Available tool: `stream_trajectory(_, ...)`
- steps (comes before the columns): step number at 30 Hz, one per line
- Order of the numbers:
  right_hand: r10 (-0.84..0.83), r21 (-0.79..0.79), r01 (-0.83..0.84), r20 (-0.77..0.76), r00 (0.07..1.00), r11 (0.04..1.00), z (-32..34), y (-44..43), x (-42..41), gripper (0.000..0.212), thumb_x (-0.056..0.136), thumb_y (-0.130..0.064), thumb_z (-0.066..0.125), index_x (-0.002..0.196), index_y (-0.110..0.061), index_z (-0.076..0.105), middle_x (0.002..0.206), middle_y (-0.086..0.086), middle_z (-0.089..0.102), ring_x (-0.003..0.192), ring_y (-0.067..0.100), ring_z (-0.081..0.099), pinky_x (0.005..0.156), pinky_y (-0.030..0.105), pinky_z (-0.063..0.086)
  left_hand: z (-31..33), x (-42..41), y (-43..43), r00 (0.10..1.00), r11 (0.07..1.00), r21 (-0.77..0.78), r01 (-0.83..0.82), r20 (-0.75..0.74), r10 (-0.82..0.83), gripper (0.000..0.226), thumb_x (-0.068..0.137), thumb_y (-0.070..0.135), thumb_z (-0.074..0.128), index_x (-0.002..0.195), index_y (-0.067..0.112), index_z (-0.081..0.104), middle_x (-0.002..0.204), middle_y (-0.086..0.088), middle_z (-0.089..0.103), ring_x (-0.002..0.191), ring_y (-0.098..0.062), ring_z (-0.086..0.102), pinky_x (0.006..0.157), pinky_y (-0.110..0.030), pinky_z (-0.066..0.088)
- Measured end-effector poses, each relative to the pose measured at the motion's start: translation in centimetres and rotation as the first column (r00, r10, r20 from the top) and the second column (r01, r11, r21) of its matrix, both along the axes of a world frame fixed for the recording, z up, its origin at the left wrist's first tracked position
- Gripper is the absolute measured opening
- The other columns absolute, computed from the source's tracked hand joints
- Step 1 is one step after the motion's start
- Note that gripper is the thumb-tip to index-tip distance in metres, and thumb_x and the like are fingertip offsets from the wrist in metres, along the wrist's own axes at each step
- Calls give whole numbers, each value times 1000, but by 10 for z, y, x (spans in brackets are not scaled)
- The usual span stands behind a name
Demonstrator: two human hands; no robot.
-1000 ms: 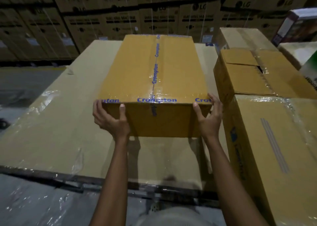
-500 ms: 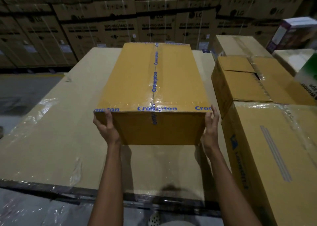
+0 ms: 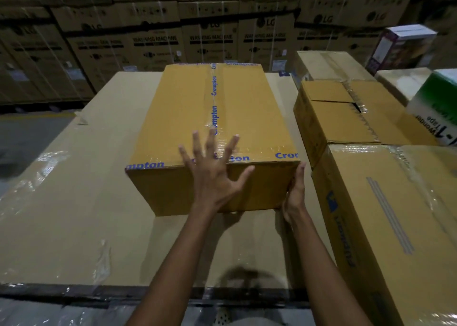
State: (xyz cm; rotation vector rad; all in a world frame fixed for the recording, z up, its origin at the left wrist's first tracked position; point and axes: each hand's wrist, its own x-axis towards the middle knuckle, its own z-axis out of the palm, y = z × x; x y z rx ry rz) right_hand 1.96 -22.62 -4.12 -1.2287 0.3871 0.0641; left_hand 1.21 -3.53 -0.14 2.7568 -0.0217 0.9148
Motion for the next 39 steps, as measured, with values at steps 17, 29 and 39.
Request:
stream_trajectory(17,-150,218,244,-377,914,945,-53,6,46,91,86,-83,42,151,-19,44,143,10,58,133,37,53,112,60,42,-16,24,4,993,966,258,-20,-105,49,86,91,87,32,145,25,58,147,-11,60,133,-45,55,103,-73,33)
stream_trajectory(29,-89,354,198,-302,949,914,6,19,49,39,96,-47,58,118,-15,64,115,14,61,116,36,59,101,53,53,18,31,62,991,992,-2,-127,50,127,92,88,90,28,143,23,60,149,-4,59,137,-35,55,105,-67,35)
stream_trajectory(39,-116,318,41,221,968,947,81,46,61,42,98,-43,64,135,-26,59,126,-4,67,122,25,61,98,55,51,53,16,76,942,785,-596,-168,139,307,93,85,90,31,147,25,54,150,0,58,138,-25,52,108,-56,30)
